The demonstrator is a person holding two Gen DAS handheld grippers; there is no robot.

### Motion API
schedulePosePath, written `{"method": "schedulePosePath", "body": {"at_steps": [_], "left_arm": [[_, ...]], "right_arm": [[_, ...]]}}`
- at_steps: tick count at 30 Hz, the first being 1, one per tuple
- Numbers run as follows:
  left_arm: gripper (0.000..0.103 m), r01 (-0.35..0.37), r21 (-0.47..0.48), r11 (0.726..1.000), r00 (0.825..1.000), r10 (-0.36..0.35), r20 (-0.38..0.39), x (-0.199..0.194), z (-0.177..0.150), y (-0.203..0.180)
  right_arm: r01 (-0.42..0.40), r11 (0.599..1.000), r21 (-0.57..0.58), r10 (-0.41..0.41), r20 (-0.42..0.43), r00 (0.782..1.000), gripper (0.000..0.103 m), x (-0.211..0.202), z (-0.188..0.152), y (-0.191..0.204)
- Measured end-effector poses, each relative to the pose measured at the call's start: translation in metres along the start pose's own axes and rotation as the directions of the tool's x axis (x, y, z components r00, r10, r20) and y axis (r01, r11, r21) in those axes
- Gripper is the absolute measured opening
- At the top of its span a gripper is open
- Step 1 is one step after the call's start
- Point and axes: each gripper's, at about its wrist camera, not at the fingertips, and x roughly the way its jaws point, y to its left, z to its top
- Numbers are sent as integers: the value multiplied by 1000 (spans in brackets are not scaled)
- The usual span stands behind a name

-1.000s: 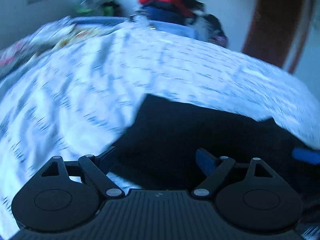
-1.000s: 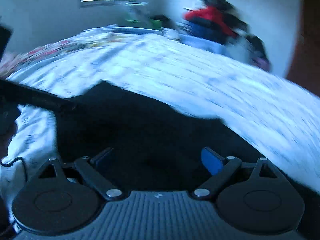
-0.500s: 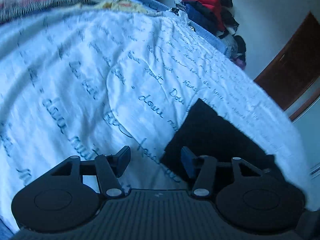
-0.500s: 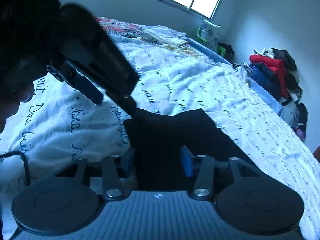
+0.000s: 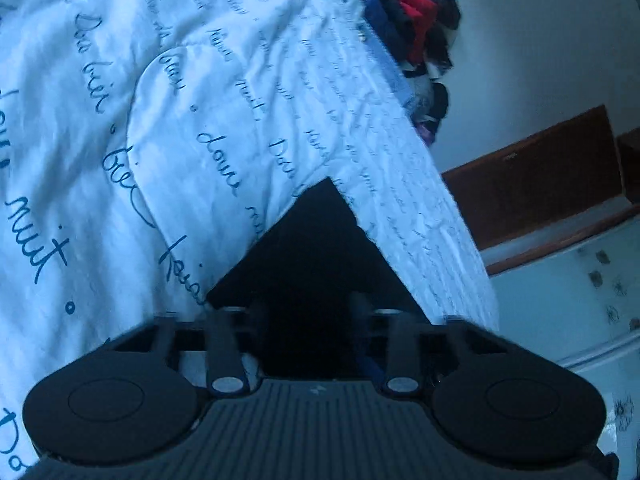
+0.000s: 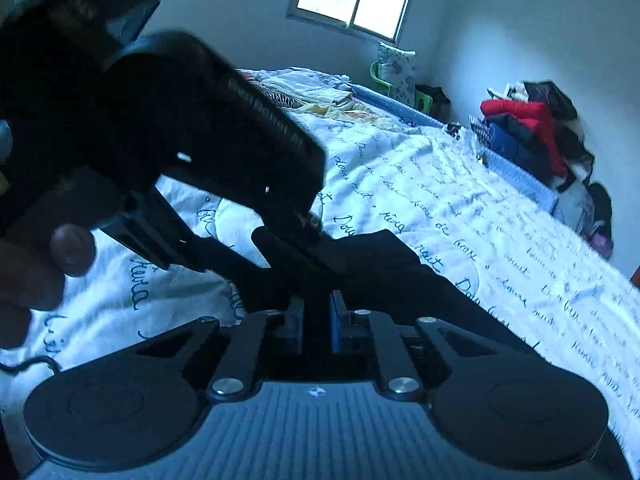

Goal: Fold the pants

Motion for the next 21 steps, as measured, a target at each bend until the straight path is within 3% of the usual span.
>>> {"method": "schedulePosePath", "body": {"at_steps": [2, 4, 5, 8, 10, 12, 17, 19, 21], "left_arm": [[17, -8, -3, 1000, 1000, 8, 4, 2, 0, 2], [15, -25, 25, 999, 999, 24, 26, 0, -2, 0], [15, -28, 36, 999, 999, 27, 45, -3, -5, 0], [15, -62, 97, 993, 995, 54, 83, -8, -12, -7], [14, -81, 142, 987, 993, 67, 100, -11, -17, -12], [14, -105, 154, 982, 990, 90, 104, -12, -21, -13], [20, -100, 149, 984, 992, 88, 85, -5, -15, -3], [30, -109, 159, 981, 991, 94, 98, -9, -13, -3], [47, -157, 181, 971, 982, 134, 132, -16, -12, -6]], "right_arm": [[-60, 997, 40, 61, -31, 998, 12, -2, 0, -5], [-179, 974, 142, 181, 0, 983, 12, -13, 0, -19], [-199, 961, 194, 199, 17, 980, 12, -17, 0, -27], [-149, 956, 252, 152, 7, 988, 12, -16, -3, -42], [-107, 966, 234, 125, -63, 990, 12, -4, -8, -43], [-116, 973, 199, 141, -114, 983, 12, 4, -15, -35], [-27, 992, 127, 37, -79, 996, 13, -12, -16, -22], [34, 999, 32, -32, -59, 998, 20, -24, -16, -8], [69, 995, -70, -73, -55, 996, 49, -28, -20, 7]]}}
